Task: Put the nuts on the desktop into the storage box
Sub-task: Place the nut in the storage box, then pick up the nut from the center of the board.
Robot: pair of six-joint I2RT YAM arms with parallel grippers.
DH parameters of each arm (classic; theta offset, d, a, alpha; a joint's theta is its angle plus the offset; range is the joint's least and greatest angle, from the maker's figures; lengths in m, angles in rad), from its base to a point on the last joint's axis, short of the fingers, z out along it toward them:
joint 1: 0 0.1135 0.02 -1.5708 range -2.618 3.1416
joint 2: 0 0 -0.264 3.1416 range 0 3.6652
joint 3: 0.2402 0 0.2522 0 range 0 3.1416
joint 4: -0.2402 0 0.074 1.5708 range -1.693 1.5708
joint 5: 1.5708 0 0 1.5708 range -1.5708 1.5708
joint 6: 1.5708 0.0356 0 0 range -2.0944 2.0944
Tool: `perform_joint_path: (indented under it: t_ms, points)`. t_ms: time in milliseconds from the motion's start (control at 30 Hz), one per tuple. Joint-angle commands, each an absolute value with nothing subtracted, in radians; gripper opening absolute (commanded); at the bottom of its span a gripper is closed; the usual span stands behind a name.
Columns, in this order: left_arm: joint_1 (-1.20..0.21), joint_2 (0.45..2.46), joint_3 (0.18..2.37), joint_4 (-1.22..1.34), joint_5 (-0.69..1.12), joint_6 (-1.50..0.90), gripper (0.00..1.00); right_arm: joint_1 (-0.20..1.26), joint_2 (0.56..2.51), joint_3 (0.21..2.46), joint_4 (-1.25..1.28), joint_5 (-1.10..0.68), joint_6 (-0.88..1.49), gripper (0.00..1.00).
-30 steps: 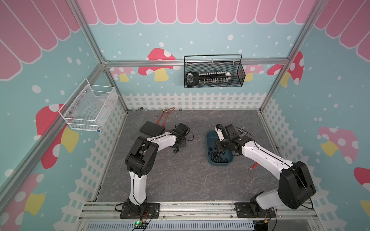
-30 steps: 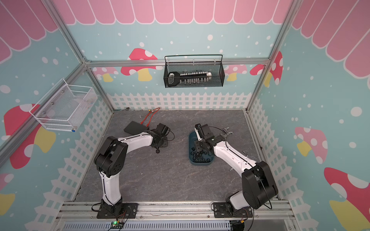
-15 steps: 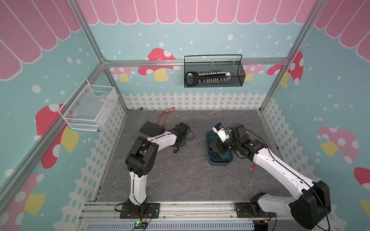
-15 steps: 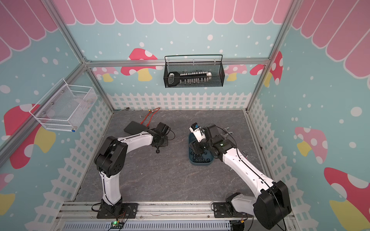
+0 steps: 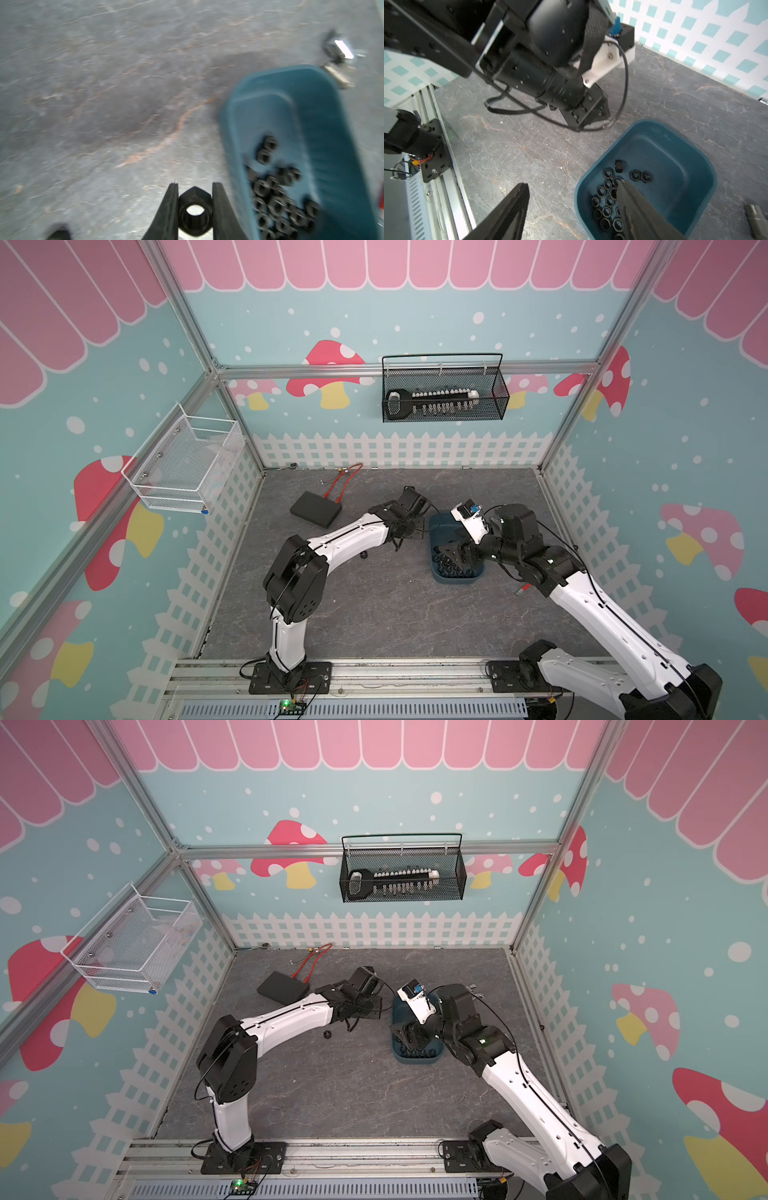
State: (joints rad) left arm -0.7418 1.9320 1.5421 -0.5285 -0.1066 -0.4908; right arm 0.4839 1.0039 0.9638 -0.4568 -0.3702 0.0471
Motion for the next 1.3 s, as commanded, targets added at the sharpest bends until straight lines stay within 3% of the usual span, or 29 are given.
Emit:
perform_joint_path:
  t_ms: [0, 200, 333, 400, 467, 533, 633, 967, 1267]
  points:
    - [-0.78, 1.918, 1.586, -0.548, -0.067, -0.495, 0.0, 0.48, 0.969, 0.976, -0.472, -0.369, 0.057, 0.76]
    - [-0.815, 2.015, 1.652, -0.562, -0.024, -0.5, 0.0, 0.471, 0.972, 0.989, -0.508, -0.267, 0.09, 0.78]
    - [-0.833, 2.088, 1.703, -0.563, 0.006, -0.501, 0.11, 0.463, 0.976, 0.995, -0.508, -0.228, 0.111, 0.82]
    - [-0.844, 2.115, 1.737, -0.563, 0.01, -0.495, 0.22, 0.459, 0.973, 1.001, -0.508, -0.212, 0.115, 0.83]
    - [-0.85, 2.135, 1.766, -0.564, 0.015, -0.492, 0.45, 0.455, 0.969, 1.006, -0.509, -0.202, 0.119, 0.85]
    - [-0.85, 2.143, 1.784, -0.566, 0.003, -0.492, 0.61, 0.452, 0.961, 1.006, -0.509, -0.2, 0.121, 0.86]
    - [-0.848, 2.143, 1.805, -0.572, -0.026, -0.488, 0.73, 0.449, 0.948, 1.005, -0.524, -0.195, 0.118, 0.87]
    - [-0.779, 1.976, 1.78, -0.648, -0.28, -0.502, 0.76, 0.448, 0.991, 0.969, -0.543, -0.236, 0.115, 0.87]
    - [-0.668, 1.72, 1.335, -0.729, -0.311, -0.597, 0.76, 0.54, 1.212, 0.982, -0.485, -0.254, 0.141, 0.81]
